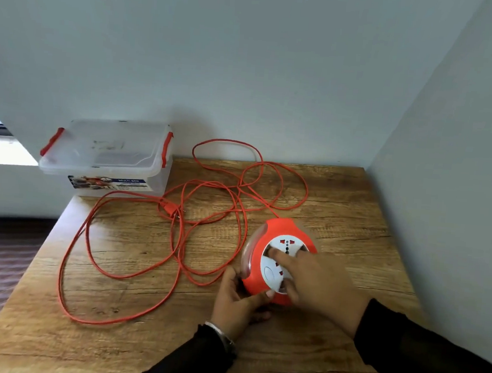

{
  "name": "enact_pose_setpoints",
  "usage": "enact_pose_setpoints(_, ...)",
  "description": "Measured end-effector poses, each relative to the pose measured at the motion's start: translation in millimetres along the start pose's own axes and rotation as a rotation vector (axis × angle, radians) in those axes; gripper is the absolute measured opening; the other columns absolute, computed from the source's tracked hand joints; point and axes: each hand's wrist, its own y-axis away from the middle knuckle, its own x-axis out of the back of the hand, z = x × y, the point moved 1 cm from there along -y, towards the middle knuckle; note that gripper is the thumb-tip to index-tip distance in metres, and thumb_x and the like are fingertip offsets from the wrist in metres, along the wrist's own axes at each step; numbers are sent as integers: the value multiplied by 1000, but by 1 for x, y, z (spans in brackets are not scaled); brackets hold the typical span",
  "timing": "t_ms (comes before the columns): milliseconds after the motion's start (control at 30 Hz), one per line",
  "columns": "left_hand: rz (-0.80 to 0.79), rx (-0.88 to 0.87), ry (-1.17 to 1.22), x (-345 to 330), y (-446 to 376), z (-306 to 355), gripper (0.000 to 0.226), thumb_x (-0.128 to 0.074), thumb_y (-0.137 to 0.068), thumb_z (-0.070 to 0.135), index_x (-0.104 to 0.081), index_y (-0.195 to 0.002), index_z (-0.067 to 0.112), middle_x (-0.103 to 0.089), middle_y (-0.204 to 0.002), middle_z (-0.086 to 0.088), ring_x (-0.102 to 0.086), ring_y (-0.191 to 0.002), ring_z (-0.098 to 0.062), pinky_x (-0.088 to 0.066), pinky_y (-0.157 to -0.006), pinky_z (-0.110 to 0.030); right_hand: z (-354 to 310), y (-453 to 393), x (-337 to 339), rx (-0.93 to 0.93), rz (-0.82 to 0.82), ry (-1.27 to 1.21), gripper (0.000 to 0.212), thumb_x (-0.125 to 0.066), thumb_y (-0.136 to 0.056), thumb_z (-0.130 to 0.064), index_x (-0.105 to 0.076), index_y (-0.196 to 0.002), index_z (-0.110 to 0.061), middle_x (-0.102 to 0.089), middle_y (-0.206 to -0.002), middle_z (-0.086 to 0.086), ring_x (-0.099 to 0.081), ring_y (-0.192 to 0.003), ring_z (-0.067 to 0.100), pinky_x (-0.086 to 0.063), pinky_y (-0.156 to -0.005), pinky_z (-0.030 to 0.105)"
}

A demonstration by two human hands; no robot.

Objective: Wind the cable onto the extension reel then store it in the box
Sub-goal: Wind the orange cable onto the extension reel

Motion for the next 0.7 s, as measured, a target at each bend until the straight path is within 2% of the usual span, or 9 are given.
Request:
enact_pose_setpoints(133,-78,7,-240,6,-5,30,33,-78,-66,23,-64,-93,12,-70,-90,-9,-68,-73,-19,-55,-50,-28,4,10,-2,37,81,1,53,-41,-79,-29,-29,-128,-46,-60,-98,7,-63,-83,27,-36,-61,32)
enact_pose_setpoints(167,-103,3,-284,8,-8,38,24,-79,-69,18,-65,-88,15,-68,-85,-7,-67,-72,-19,-54,-50,-27,6,11,-1,65,94,14,49,-38,-82,-28,-32,-127,-46,-59,-103,10,-63,-88,28,-41,-68,34)
enact_pose_setpoints(233,-145,7,-339,8,-12,46,24,-78,-71,3,-64,-85,17,-61,-80,-4,-66,-75,-27,-55,-51,-27,9,12,2,135,49,68,43,-46,-86,-25,-39,-125,-44,-57,-113,19,-63,-95,32,-45,-81,41)
enact_pose_setpoints(300,-148,22,-335,4,-12,47,28,-76,-70,-6,-63,-85,15,-56,-76,0,-66,-73,-28,-57,-53,-30,12,15,6,163,40,162,46,-64,-77,-25,-50,-117,-43,-65,-100,19,-68,-80,29,-48,-73,40)
enact_pose_setpoints(367,-126,29,-284,-1,-9,44,30,-75,-69,-10,-62,-81,14,-58,-74,-1,-68,-63,-21,-58,-52,-30,13,20,9,121,12,147,56,-69,-69,-29,-49,-120,-43,-66,-84,10,-67,-70,25,-45,-64,34)
enact_pose_setpoints(433,-109,45,-235,-7,-7,38,32,-72,-70,-12,-60,-87,12,-65,-70,0,-69,-57,-20,-57,-50,-28,13,22,8,27,33,78,61,-60,-73,-42,-36,-130,-44,-67,-87,4,-66,-75,24,-38,-62,32)
enact_pose_setpoints(533,-75,48,-159,-19,-5,27,36,-68,-73,-14,-55,-97,9,-67,-79,-5,-68,-62,-25,-56,-52,-29,13,20,6,-216,127,-83,65,-48,-76,-61,-30,-136,-42,-70,-98,0,-66,-86,24,-44,-63,31)
enact_pose_setpoints(633,-38,39,-136,-27,-6,22,35,-68,-75,-12,-56,-102,6,-60,-92,-12,-66,-70,-26,-56,-56,-30,10,19,6,-477,78,-265,66,-53,-77,-59,-34,-137,-39,-69,-106,0,-64,-97,27,-48,-70,33)
enact_pose_setpoints(700,-30,38,-145,-29,-9,22,29,-68,-75,-11,-58,-96,8,-59,-88,-9,-67,-68,-24,-56,-57,-30,10,18,5,-627,-42,-561,70,-63,-79,-47,-34,-140,-30,-65,-116,1,-62,-103,27,-47,-73,30)
